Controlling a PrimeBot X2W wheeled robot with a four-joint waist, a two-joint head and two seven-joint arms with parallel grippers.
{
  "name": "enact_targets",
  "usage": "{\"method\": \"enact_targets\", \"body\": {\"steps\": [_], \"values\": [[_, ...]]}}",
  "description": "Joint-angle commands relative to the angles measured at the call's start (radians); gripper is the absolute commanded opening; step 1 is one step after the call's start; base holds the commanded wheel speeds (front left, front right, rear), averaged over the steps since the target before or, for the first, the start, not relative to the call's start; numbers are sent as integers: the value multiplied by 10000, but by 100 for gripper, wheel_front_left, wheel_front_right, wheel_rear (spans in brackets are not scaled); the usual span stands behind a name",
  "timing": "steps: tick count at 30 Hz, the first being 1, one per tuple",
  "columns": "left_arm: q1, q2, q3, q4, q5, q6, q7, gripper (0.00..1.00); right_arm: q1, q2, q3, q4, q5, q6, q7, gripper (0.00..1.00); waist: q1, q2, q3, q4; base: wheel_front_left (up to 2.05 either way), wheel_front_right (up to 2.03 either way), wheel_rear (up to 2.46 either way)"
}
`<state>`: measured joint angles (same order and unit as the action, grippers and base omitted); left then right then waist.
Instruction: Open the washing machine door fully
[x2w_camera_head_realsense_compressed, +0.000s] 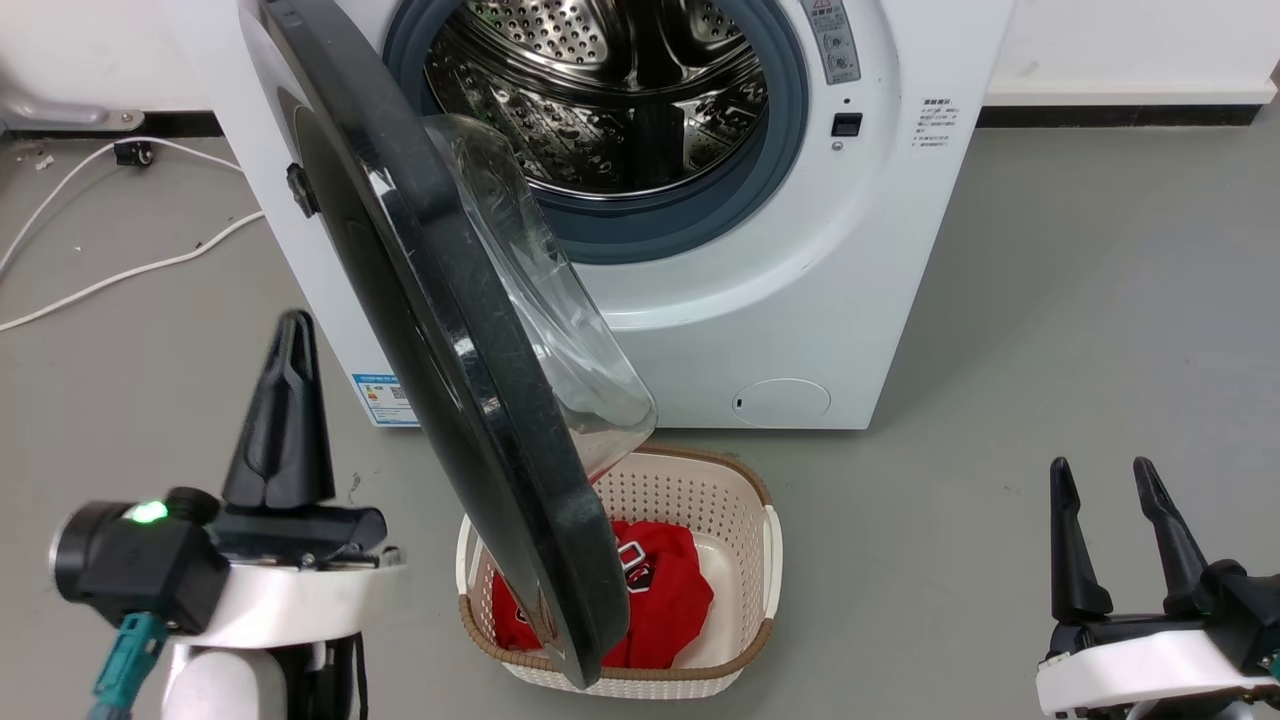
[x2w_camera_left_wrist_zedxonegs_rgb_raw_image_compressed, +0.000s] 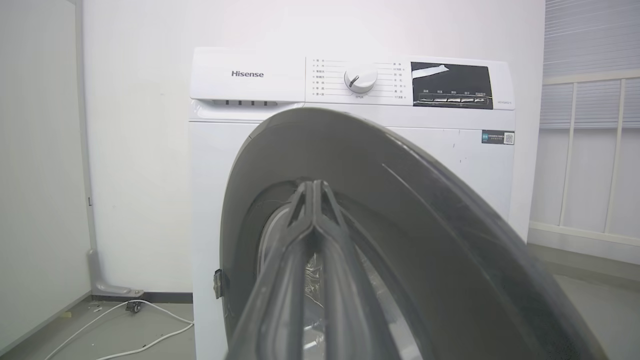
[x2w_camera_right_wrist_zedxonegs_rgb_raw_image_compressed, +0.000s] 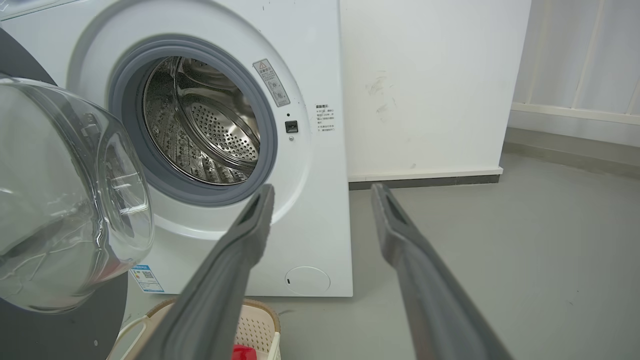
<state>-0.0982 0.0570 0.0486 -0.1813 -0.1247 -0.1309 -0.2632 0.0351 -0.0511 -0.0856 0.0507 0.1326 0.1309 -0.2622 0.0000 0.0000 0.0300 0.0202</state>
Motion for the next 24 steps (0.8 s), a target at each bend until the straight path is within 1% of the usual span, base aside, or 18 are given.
{"method": "enact_targets", "body": {"steps": [1,10,15,19,24], "values": [[-99,-8,33,-119,51,3,-18,0,-126,18,13,15,2,-3,-25,100,0,0,10,0,0,0,0],[-642,-36,-337,-2800,376,3,-18,0,-221,19,19,49,71,-3,-30,100,0,0,83,-33,0,0,0],[-823,105,-937,-4121,489,3,-16,0,-250,19,40,66,124,-3,-31,100,0,0,81,-90,0,0,0],[-424,427,-1870,-4419,401,3,-16,0,-241,17,72,97,178,-3,-30,100,0,0,63,-149,0,0,0],[215,982,-3317,-3908,227,4,-16,0,-241,17,74,134,272,-3,-30,100,0,0,83,-152,0,0,0]]}}
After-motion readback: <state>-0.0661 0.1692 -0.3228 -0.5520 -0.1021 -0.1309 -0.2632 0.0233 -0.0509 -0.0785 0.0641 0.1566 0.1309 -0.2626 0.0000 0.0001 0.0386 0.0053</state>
